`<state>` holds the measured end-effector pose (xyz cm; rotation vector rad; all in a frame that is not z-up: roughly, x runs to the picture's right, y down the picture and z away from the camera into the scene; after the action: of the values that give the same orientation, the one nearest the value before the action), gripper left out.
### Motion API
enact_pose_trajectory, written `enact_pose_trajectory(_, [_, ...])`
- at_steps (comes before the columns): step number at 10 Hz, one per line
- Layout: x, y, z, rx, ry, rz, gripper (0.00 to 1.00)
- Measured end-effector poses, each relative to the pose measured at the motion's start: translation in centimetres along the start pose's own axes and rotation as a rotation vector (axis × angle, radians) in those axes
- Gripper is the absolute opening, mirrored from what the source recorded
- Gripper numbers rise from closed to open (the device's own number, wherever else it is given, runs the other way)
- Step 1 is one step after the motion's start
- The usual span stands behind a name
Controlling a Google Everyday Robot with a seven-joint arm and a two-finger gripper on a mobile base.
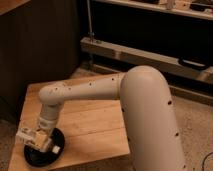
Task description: Place the bottle in the ceramic bowl
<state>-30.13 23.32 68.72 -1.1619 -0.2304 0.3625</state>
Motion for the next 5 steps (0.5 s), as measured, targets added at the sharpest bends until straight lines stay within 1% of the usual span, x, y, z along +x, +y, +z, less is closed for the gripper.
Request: enact_pose_trajectory(5, [-0.01,0.02,0.01,0.0,0.0,0.0,0.43])
